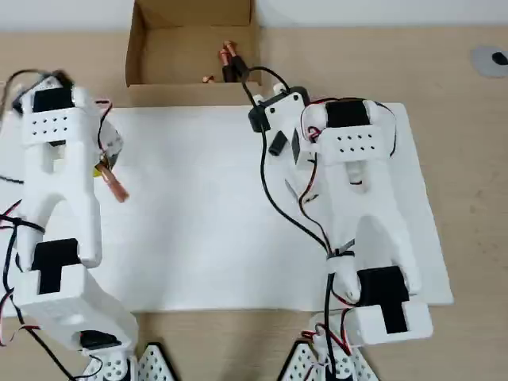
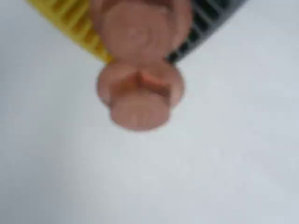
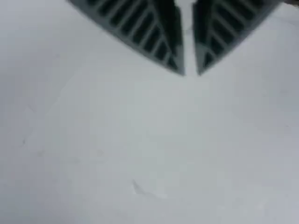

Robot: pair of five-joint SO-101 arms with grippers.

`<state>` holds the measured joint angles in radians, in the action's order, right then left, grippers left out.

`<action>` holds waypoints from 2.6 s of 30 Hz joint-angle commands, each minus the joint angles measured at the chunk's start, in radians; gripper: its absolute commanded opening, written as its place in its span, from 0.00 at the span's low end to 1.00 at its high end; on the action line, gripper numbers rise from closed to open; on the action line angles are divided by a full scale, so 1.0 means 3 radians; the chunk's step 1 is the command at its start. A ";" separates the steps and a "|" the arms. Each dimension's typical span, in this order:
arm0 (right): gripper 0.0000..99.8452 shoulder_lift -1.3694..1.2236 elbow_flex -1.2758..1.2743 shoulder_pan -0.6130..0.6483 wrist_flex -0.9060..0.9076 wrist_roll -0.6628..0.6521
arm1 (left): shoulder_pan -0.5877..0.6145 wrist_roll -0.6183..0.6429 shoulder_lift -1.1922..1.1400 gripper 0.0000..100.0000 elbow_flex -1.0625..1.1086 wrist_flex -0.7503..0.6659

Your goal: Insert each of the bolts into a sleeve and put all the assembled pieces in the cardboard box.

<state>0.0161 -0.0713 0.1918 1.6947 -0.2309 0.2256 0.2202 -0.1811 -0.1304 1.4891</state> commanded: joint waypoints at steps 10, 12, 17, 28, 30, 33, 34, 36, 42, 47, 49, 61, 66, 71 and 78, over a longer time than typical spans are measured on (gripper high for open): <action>0.01 0.0038 0.0187 -0.0166 -0.0046 0.0031 | 0.0031 -0.1376 -0.0345 0.01 0.0604 -0.1289; 0.01 0.0038 0.0187 -0.0202 -0.0046 0.0031 | 0.0026 -0.1371 -0.0483 0.01 0.0604 -0.1330; 0.01 0.0038 0.0182 -0.0217 -0.0056 0.0031 | -0.0026 -0.1248 -0.0667 0.01 0.0450 -0.1299; 0.01 0.0038 0.0171 -0.0197 -0.0092 0.0031 | 0.0256 -0.0854 -0.0422 0.06 0.0256 -0.1120; 0.01 0.0038 0.0171 -0.0197 -0.0092 0.0031 | 0.0261 -0.0864 -0.0422 0.12 0.0281 -0.1115; 0.01 0.0038 0.0171 -0.0197 -0.0087 0.0031 | 0.0251 -0.0885 -0.0417 0.13 0.0317 -0.1089; 0.01 0.0038 0.0166 -0.0197 -0.0087 0.0031 | 0.0240 -0.0921 -0.0412 0.14 0.0307 -0.1048; 0.01 0.0038 0.0166 -0.0197 -0.0087 0.0031 | 0.0235 -0.0982 -0.0412 0.14 0.0292 -0.0997; 0.01 0.0038 0.0166 -0.0202 -0.0077 0.0031 | 0.0266 -0.1038 -0.0187 0.14 0.0215 -0.0767; 0.01 0.0038 0.0166 -0.0207 -0.0072 0.0031 | 0.0245 -0.0972 -0.0049 0.14 0.0281 -0.0783; 0.01 0.0038 0.0166 -0.0212 -0.0072 0.0031 | 0.0235 -0.0987 -0.0054 0.14 0.0307 -0.0788; 0.01 0.0038 0.0161 -0.0217 -0.0072 0.0031 | -0.0271 -0.1606 -0.0023 0.14 0.0808 -0.0977; 0.01 0.0038 0.0161 -0.0253 -0.0066 0.0015 | -0.0097 -0.1340 -0.0028 0.14 0.0742 -0.1095; 0.01 0.0038 0.0161 -0.0330 -0.0082 0.0010 | 0.0118 -0.0757 -0.0028 0.14 0.0588 -0.1212; 0.01 0.0018 0.0161 -0.0330 -0.0092 0.0005 | 0.0297 -0.0501 -0.0054 0.14 0.0588 -0.1360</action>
<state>0.0161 -0.0713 0.1074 1.6778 -0.2294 0.2946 0.0529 -0.2440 0.0921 1.0963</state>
